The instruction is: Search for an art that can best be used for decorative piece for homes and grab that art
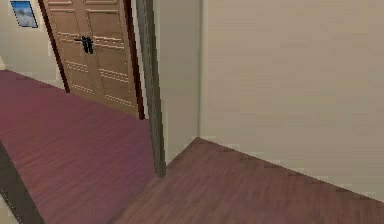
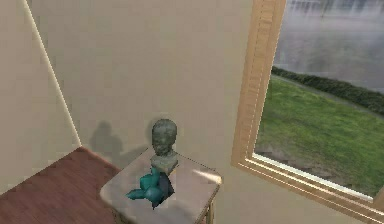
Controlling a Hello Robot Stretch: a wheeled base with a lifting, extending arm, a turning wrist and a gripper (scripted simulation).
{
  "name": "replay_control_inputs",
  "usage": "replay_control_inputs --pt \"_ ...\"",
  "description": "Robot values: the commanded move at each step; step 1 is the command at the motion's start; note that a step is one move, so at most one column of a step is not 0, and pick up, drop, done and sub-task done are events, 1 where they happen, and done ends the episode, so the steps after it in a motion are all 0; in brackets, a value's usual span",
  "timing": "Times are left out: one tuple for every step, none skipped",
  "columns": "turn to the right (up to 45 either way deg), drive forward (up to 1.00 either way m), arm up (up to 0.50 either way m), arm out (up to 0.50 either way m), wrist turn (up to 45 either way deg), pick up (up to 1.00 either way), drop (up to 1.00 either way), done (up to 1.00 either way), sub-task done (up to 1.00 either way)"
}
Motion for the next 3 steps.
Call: replay_control_inputs --pt "0.0 0.00 0.00 0.46 0.0 0.00 0.00 0.00 0.00" --pt "0.0 0.00 0.00 0.00 45.0 0.00 0.00 0.00 0.00" --pt "0.0 0.00 0.00 0.00 45.0 0.00 0.00 0.00 0.00"
